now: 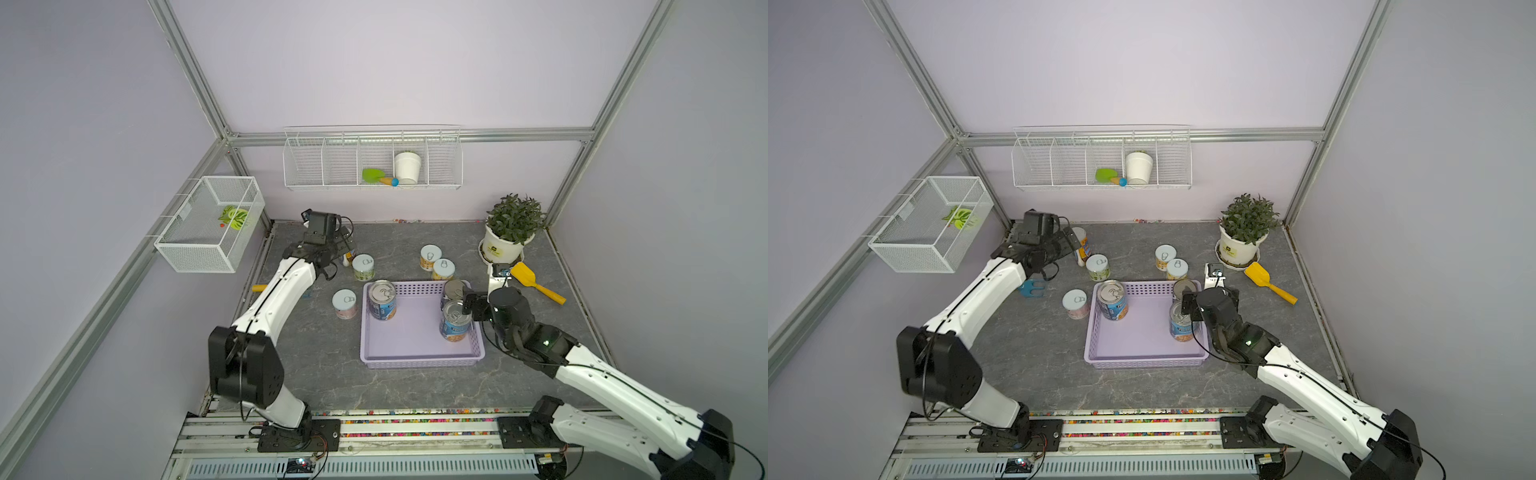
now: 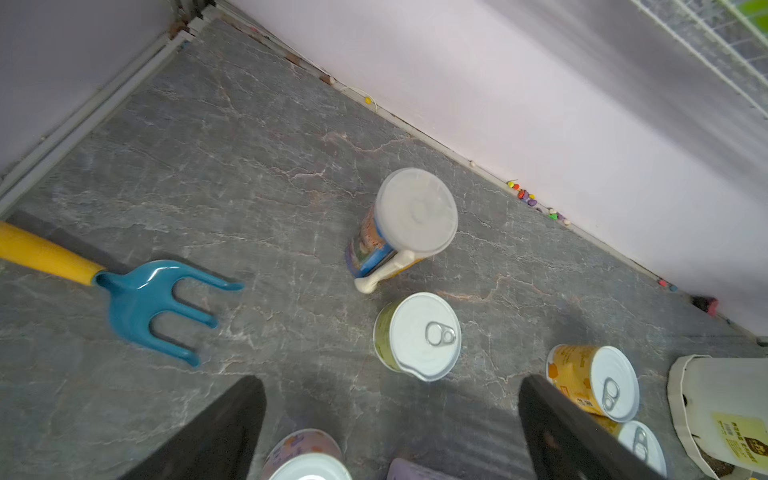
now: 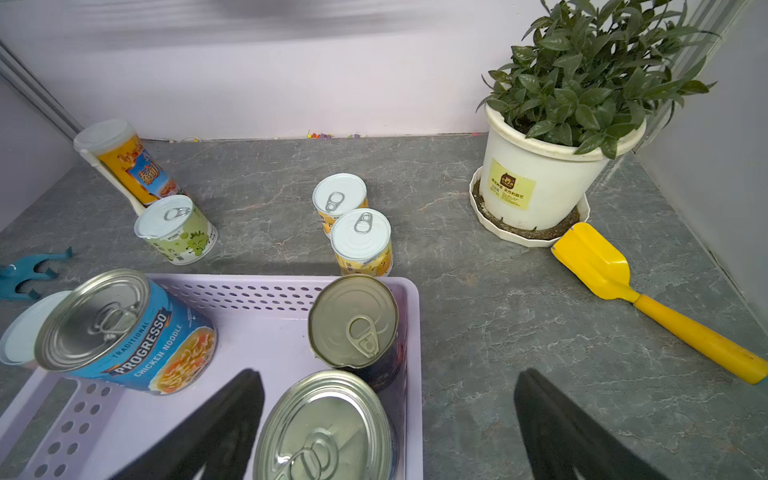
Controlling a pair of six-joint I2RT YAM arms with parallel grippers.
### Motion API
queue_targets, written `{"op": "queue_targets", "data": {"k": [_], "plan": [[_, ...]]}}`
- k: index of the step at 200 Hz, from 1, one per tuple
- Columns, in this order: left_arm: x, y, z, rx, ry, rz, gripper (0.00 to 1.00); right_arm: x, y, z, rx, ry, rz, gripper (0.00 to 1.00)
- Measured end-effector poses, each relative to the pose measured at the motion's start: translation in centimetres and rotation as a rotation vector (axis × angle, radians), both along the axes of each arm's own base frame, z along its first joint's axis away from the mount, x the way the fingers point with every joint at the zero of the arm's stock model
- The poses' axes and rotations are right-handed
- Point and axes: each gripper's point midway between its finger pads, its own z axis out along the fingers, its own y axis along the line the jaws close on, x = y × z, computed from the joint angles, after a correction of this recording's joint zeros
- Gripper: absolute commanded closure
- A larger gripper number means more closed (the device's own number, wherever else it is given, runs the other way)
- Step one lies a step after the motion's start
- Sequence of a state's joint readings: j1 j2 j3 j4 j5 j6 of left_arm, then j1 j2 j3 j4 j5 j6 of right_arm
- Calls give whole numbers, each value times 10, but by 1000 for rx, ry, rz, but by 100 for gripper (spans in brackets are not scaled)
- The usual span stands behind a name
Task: Put the canned food in the basket
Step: Pick up the canned food from the center of the board.
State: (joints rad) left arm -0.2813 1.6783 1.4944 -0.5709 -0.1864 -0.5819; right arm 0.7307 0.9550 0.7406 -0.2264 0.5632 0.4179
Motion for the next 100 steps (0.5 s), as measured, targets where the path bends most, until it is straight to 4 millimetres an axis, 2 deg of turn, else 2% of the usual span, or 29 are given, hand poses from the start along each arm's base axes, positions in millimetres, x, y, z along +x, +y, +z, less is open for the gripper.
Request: {"op": "queue_targets", "data": {"k": [28, 57, 81, 100], "plan": [[39, -9, -20, 57, 74, -17, 0, 2, 1, -1, -3, 3, 3, 2], [71, -9, -45, 142, 137, -6, 1, 3, 3, -5, -14, 13, 11, 1], [76, -6, -66, 186, 187, -15, 1, 4, 3, -7, -21, 18, 10, 2], [76, -6, -72, 202, 205, -31, 0, 5, 2, -7, -20, 17, 9, 1]]}}
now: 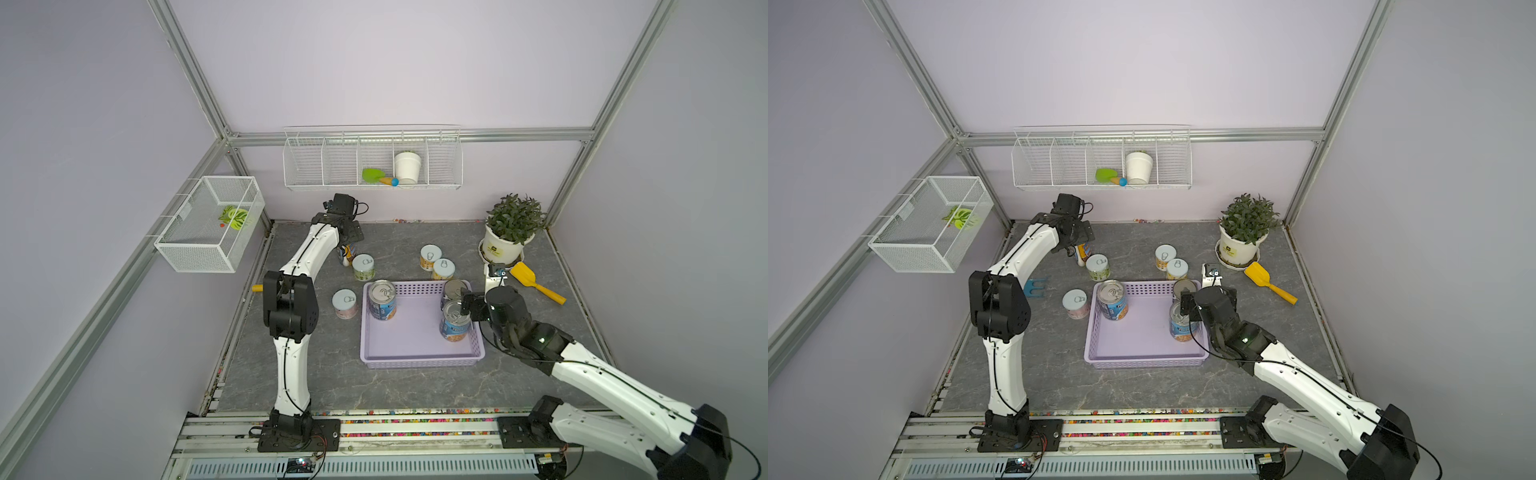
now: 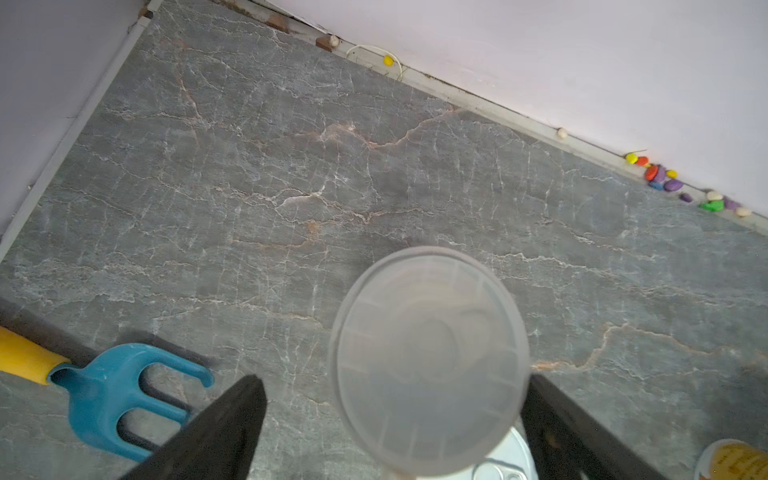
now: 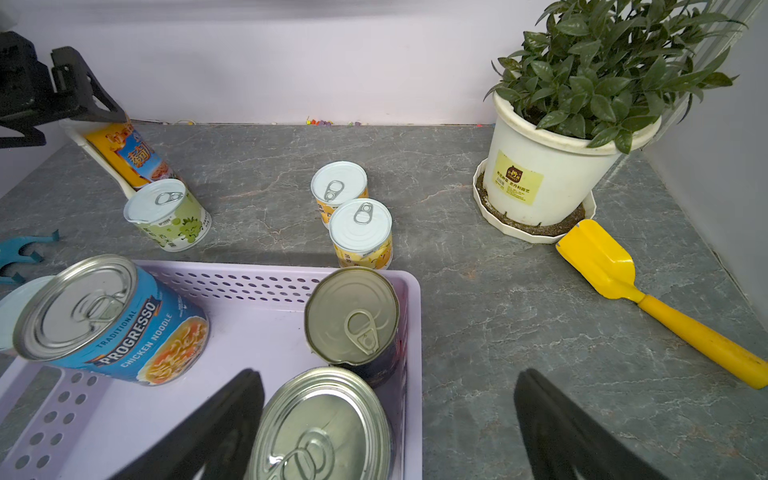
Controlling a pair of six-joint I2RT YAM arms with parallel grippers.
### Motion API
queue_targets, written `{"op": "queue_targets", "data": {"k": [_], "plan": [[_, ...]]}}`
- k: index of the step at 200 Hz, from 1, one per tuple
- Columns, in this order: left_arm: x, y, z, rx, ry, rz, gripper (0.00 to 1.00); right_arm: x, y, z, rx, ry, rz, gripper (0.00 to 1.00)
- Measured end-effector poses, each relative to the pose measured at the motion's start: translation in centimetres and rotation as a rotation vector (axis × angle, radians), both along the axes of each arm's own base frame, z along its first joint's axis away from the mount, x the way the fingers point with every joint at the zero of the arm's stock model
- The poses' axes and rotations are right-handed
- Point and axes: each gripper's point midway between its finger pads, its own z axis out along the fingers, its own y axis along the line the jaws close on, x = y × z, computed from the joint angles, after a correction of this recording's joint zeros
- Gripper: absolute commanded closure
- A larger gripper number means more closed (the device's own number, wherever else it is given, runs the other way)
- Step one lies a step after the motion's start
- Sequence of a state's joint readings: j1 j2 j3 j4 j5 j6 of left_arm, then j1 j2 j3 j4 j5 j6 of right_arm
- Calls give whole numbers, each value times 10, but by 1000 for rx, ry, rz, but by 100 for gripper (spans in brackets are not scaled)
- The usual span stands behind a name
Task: Put the canned food in the basket
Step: Pick up the canned food from the center of the board.
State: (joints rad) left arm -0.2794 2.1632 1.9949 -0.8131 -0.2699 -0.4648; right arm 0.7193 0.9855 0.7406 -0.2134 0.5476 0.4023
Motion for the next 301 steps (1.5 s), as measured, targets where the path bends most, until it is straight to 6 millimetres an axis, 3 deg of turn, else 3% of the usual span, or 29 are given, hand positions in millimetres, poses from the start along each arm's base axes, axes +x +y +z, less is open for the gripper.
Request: {"op": "queue_targets", "data": {"k": [69, 113, 153, 186, 262, 301], "plan": [[9, 2, 6, -1, -11, -27, 1, 1, 2, -4, -5, 10, 5, 2], [18, 3, -13, -13, 14, -44, 1, 1, 3, -5, -6, 14, 6, 2], [20, -1, -24, -23, 33, -57, 14, 3, 6, -11, -14, 29, 13, 2], [20, -4, -31, -37, 48, -65, 18, 3, 6, -12, -13, 33, 17, 1], [19, -1, -30, -23, 49, -57, 40, 4, 8, -16, -20, 43, 19, 2], [19, -1, -30, -22, 50, -56, 47, 6, 9, -22, -31, 57, 20, 2]]}}
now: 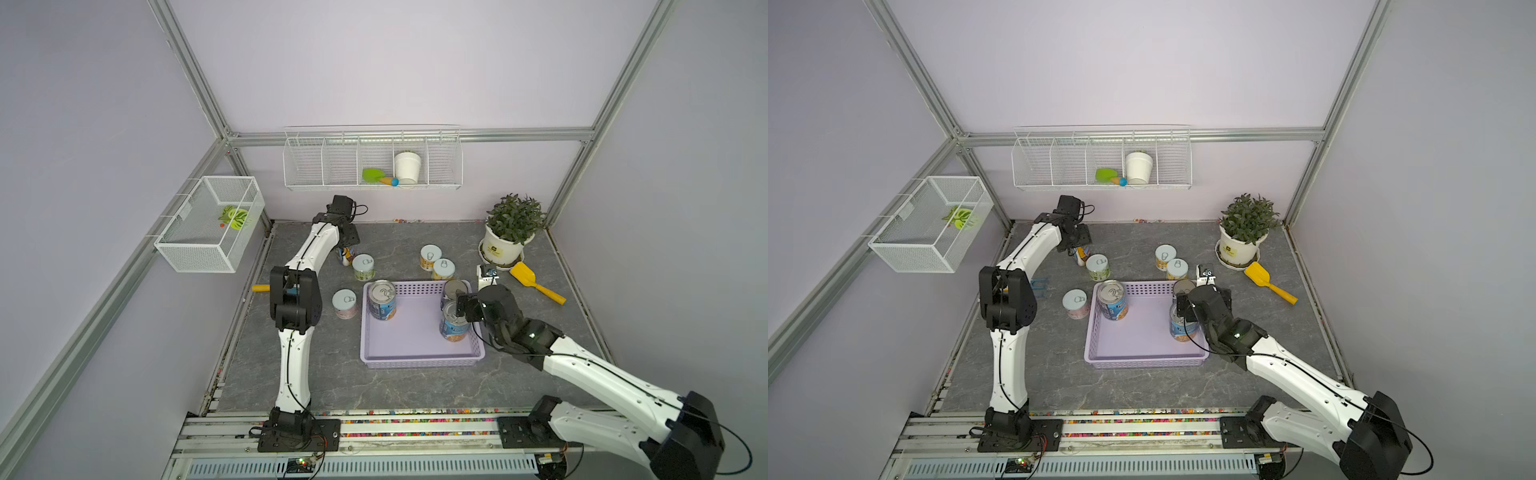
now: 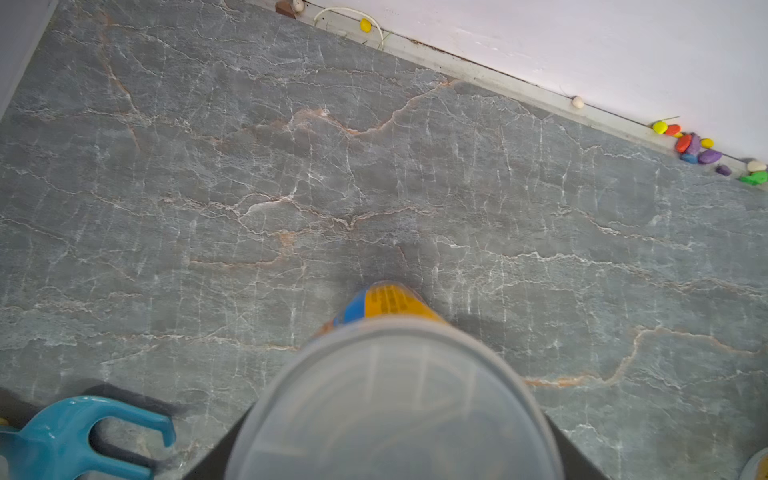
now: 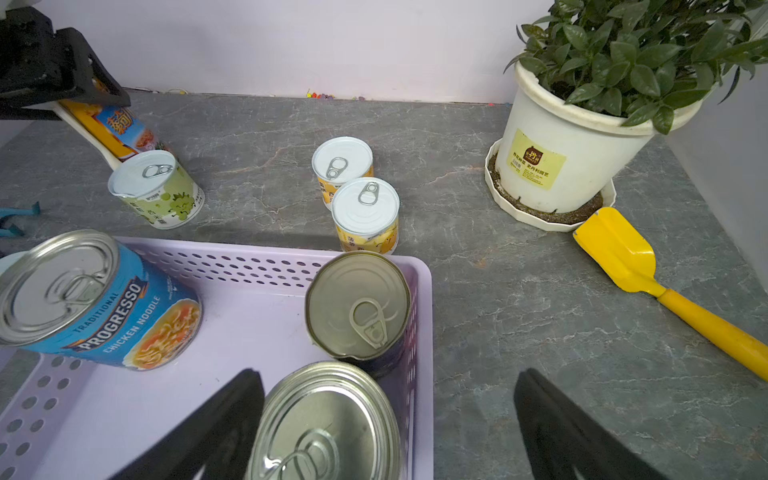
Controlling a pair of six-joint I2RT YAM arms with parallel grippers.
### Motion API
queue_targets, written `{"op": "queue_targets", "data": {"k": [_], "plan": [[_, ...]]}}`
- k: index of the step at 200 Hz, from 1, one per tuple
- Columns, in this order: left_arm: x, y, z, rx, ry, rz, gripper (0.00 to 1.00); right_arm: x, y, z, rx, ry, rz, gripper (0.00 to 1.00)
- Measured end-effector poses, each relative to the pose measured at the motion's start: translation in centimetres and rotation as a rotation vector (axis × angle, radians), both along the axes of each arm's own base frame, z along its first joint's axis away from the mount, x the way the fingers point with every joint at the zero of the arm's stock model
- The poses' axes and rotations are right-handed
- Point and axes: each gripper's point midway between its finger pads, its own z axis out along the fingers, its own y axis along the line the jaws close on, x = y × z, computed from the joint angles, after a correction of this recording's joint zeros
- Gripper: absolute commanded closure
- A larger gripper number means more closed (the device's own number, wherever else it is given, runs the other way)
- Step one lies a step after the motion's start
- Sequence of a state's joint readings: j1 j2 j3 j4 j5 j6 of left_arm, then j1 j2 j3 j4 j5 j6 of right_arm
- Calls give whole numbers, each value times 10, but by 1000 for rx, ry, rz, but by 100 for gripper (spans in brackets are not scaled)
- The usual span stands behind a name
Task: Put the canned food in the basket
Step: Pick up the canned food from the center of the board.
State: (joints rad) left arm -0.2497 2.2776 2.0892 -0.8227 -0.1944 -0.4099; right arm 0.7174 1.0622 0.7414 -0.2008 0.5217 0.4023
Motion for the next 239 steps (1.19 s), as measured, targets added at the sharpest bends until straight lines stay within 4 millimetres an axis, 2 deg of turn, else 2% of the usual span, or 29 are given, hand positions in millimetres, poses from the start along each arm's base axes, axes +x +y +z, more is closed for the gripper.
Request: {"op": "queue_targets", "data": {"k": [38, 78, 104, 142, 160, 193, 239], "plan": [[-9, 5, 0, 35, 21, 13, 50, 0, 0, -1, -2, 3, 0, 2], [-33, 6, 8, 78, 58, 24, 54, 1, 1, -1, -1, 2, 1, 2], [-47, -2, 28, 96, 32, 15, 54, 1, 1, -1, 0, 2, 2, 2], [-68, -19, 81, 100, -61, -13, 54, 1, 0, -1, 0, 2, 0, 2], [-85, -24, 102, 89, -102, -25, 54, 1, 0, -1, 0, 2, -2, 2], [-123, -25, 117, 66, -116, -53, 54, 1, 1, -1, 3, 4, 2, 1], [-158, -12, 127, 41, -143, -59, 54, 0, 3, -2, 9, 9, 13, 2]]}}
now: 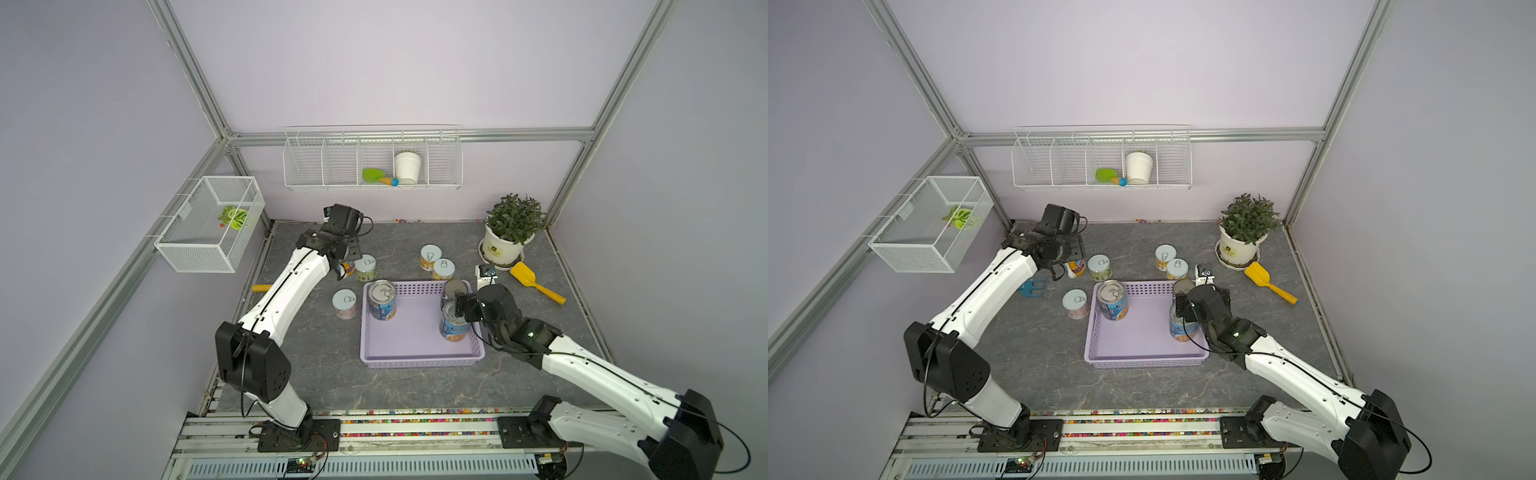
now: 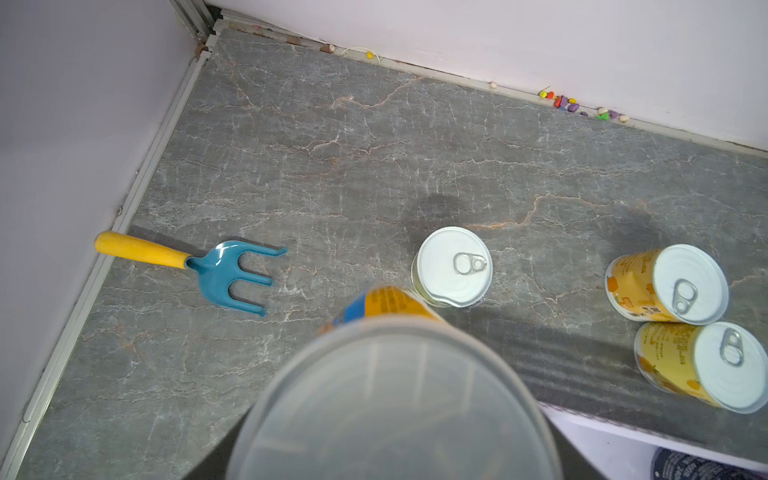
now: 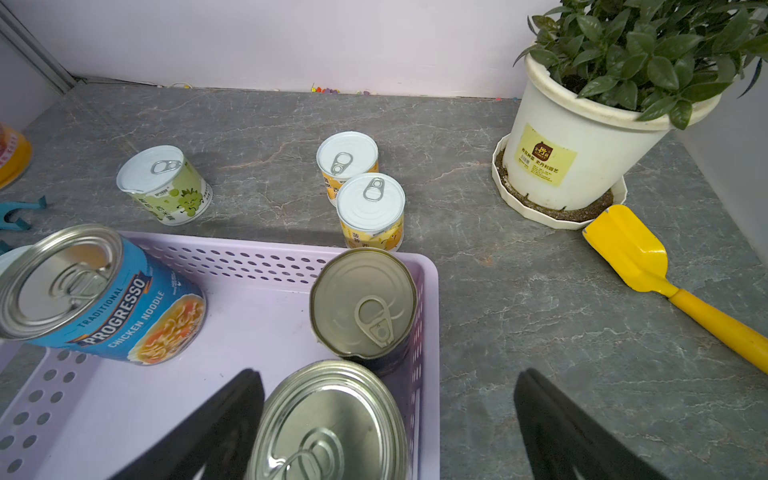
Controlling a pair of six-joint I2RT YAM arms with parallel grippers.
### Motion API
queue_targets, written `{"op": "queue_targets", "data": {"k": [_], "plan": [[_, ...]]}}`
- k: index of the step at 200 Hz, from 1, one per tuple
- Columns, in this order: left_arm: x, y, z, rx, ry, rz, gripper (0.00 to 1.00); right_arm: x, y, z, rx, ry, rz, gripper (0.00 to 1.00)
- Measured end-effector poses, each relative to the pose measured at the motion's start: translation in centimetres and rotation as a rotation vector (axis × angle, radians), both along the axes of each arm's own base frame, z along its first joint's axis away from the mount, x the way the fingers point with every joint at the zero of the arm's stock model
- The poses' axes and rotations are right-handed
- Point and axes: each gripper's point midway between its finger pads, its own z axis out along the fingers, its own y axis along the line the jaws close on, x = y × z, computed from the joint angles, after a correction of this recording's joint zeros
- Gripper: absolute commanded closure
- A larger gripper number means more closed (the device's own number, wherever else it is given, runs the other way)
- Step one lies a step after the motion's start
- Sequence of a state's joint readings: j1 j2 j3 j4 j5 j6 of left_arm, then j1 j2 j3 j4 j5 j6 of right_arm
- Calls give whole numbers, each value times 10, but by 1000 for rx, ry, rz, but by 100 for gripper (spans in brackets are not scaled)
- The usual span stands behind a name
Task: Put the canned food in the basket
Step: Pick up the canned food from the center of the board, then place the canned food in the basket.
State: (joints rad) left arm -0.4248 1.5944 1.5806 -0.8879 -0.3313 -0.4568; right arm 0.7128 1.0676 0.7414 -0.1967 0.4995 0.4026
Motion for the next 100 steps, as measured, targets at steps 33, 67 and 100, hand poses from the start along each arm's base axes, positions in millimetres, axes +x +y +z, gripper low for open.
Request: {"op": "queue_targets", "data": {"k": [33, 67, 100], "plan": [[-28, -6, 15, -22, -47, -33, 54, 0, 1, 0, 1, 1, 3, 2], [-69, -35, 26, -54, -91, -138, 54, 0, 0, 0, 1, 1, 3, 2], [-99, -50, 28, -87, -105, -204, 54, 0, 0, 0, 1, 1, 3, 2]]}}
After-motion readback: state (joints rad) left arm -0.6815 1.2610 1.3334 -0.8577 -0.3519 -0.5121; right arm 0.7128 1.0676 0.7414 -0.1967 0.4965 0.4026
